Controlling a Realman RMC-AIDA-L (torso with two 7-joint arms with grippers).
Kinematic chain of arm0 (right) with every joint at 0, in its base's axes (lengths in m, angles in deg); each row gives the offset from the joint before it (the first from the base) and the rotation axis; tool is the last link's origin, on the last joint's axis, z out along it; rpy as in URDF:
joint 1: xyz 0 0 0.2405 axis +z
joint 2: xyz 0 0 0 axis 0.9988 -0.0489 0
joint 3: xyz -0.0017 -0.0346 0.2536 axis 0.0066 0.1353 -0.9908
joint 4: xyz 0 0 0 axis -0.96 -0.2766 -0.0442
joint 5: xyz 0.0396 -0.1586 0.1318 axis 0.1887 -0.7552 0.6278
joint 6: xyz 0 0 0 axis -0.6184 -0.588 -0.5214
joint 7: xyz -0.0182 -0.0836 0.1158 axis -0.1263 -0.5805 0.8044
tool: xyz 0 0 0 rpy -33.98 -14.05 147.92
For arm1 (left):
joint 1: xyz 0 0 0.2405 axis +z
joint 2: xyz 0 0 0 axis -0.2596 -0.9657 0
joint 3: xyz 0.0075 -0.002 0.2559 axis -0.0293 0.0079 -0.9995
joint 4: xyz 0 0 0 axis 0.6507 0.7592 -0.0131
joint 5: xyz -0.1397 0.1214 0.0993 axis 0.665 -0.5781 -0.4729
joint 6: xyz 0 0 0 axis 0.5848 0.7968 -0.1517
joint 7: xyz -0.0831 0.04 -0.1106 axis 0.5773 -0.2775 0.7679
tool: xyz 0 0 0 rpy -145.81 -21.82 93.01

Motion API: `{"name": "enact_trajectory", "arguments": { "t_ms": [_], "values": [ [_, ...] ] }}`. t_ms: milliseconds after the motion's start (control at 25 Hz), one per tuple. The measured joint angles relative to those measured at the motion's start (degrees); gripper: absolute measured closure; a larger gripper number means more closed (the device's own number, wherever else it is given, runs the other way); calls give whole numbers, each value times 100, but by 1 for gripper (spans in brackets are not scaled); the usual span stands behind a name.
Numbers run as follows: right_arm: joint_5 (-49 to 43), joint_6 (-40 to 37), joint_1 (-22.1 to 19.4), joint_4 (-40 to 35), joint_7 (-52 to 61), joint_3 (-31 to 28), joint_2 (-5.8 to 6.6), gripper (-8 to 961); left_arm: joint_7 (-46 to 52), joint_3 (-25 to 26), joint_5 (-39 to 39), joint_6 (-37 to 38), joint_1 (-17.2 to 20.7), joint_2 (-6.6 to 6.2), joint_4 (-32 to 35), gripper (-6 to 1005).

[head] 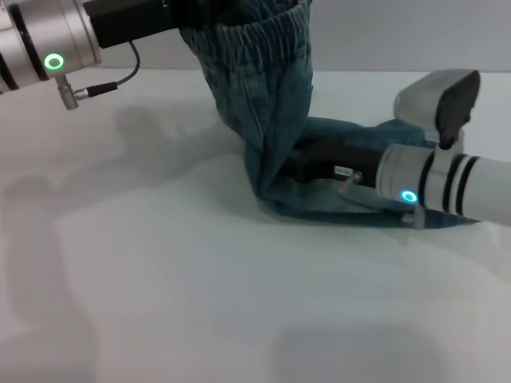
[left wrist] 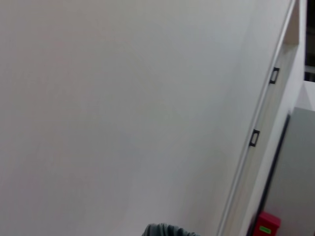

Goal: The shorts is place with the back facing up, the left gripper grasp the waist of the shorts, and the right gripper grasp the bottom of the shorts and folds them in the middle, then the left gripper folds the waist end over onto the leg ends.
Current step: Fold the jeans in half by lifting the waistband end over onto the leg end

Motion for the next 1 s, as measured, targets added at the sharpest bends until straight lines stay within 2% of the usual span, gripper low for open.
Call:
{"name": "enact_trajectory", "arguments": {
  "t_ms": [440,560,720,1000],
  "values": [
    [-23,-170,711,377,49,106,0,379,111,-76,6,28,-42,5,130,964],
    [-23,-170,724,372,83,109,0,379,112,-76,7,1,-43,4,139,966],
    [-23,-138,525,263,160,110,32,379,113,-76,9,-24,-38,3,140,966],
    [21,-16,-443,-459,361,39,45,379,108,-76,10,-64,-41,11,108,965]
  ]
}}
